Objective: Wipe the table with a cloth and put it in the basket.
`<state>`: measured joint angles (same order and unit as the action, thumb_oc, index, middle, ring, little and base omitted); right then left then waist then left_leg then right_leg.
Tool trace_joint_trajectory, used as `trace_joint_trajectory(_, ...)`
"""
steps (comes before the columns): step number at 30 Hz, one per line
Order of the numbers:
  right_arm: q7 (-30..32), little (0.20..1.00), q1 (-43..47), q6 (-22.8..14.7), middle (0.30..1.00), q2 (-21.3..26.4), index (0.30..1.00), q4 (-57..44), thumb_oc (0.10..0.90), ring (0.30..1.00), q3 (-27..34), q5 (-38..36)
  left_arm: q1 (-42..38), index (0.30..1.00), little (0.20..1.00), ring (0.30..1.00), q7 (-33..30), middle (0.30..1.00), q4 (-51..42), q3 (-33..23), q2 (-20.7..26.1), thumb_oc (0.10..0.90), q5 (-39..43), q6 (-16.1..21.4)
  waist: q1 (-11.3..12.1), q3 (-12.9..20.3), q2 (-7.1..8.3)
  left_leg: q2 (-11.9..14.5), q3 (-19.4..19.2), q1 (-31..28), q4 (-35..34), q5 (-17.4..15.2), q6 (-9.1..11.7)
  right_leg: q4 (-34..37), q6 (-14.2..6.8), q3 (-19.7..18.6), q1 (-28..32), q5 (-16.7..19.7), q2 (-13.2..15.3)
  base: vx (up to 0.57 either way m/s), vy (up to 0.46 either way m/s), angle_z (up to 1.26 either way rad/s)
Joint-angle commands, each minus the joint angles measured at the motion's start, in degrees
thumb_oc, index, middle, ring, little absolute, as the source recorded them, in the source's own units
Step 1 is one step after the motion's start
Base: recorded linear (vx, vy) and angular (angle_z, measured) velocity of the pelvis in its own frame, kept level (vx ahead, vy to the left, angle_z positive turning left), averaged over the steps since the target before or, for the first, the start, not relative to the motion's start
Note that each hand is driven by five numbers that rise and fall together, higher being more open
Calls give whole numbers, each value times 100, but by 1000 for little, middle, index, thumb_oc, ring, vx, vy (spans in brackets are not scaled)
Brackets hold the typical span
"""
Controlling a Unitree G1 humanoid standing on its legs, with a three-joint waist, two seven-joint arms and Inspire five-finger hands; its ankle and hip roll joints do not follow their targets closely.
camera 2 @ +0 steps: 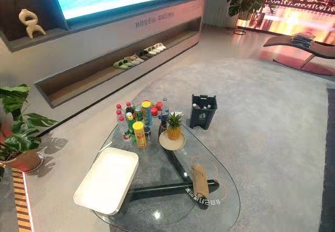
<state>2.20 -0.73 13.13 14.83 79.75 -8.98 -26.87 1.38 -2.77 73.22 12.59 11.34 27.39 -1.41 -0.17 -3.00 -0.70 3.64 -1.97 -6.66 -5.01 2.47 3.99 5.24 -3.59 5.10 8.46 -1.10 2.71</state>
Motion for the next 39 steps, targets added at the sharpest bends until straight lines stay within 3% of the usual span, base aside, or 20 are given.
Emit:
trace_joint_trajectory(1, -131, 900, 293, 16, 900, -111, 900, 255, 800, 900, -77, 86, -309, 900, 900, 900, 165, 900, 267, 90, -147, 800, 63, 38, 62, -178, 93, -202, -20, -30, 1, -403, -61, -59, -271, 261, -121, 82, 173, 118, 370, 12)
trace_joint_trajectory(21, -98, 900, 250, 39, 900, -183, 900, 243, 800, 900, -74, 80, -344, 900, 900, 900, 168, 900, 450, -87, -176, 800, 122, 56, 45, -155, 148, -206, -32, -35, 1, -414, -78, -49, -259, 217, -115, 91, 154, 0, 0, 0)
trace_joint_trajectory(39, 198, 900, 448, -837, 900, -11, 900, 58, 800, 900, 31, 35, -276, 900, 900, 900, 73, 900, 401, -168, -124, 800, 139, 40, 107, -356, 169, -165, -178, 79, 267, -490, -37, -145, -265, 307, -205, 84, 229, 8, -4, 0)
